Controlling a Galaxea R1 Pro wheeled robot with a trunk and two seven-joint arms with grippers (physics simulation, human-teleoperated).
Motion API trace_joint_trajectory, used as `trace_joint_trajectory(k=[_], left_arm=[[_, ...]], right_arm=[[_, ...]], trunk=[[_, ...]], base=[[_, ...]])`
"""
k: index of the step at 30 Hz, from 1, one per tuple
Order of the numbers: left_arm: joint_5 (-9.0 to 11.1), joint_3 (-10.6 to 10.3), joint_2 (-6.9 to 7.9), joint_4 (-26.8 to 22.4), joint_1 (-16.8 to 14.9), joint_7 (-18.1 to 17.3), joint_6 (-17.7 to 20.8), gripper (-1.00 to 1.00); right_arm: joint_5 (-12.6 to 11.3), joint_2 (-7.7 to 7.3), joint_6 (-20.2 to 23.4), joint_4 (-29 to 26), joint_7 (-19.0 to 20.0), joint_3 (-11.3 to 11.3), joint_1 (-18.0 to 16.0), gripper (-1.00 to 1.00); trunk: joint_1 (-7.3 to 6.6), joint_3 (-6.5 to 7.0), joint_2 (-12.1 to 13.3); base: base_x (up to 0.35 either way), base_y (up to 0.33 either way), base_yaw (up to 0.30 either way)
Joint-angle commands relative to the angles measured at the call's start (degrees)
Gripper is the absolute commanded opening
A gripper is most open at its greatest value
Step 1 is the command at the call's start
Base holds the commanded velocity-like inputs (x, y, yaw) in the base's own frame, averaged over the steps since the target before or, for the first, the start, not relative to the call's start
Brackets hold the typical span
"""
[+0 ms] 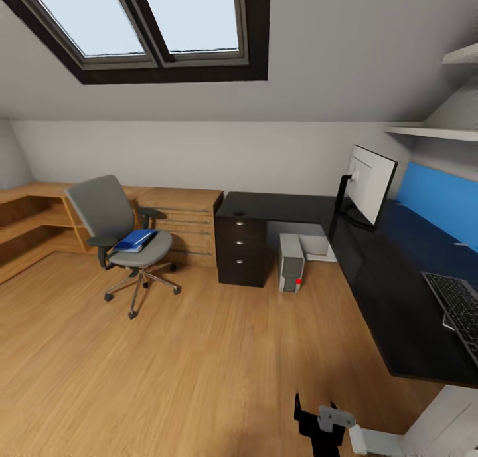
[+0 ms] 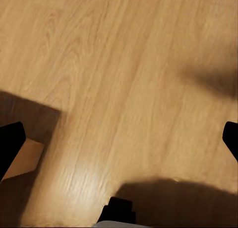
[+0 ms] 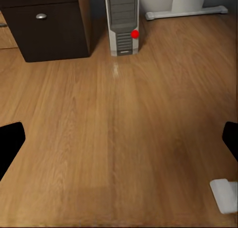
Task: In the bedroom, organize the workspace by keeping the computer under the desk, ensuring the monitor is on the desk, placing the keyboard on the desk next to the monitor, placing the mouse on the desk next to the keyboard, moving the folder from the swivel chair onto the desk next to the mouse, stacking the notebook on top of the folder with the pen on top of the notebook, and positioning the swivel chair next to the desk.
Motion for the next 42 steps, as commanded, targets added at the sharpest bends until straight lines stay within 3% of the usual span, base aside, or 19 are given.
trace_joint_trajectory(k=[1, 22, 42], left_arm=[[0.51, -0.5, 0.01, 0.03, -0.04, 0.29, -0.2, 1.0], [0.51, -0.5, 0.01, 0.03, -0.03, 0.29, -0.2, 1.0], [0.51, -0.46, 0.01, 0.03, -0.04, 0.38, -0.24, 1.0]], right_arm=[[-0.5, 0.02, -0.24, 0.12, 0.06, 0.32, -0.06, 1.0], [-0.49, -0.06, -0.23, 0.08, 0.04, 0.32, -0.07, 1.0], [0.46, -0.15, -0.23, 0.04, 0.09, 0.32, -0.08, 1.0]], trunk=[[-0.04, -0.06, -0.03], [-0.04, -0.06, -0.03], [-0.04, 0.05, -0.03]], base=[[-0.33, -0.085, 0.0], [-0.254, -0.222, 0.0], [-0.096, -0.319, -0.107]])
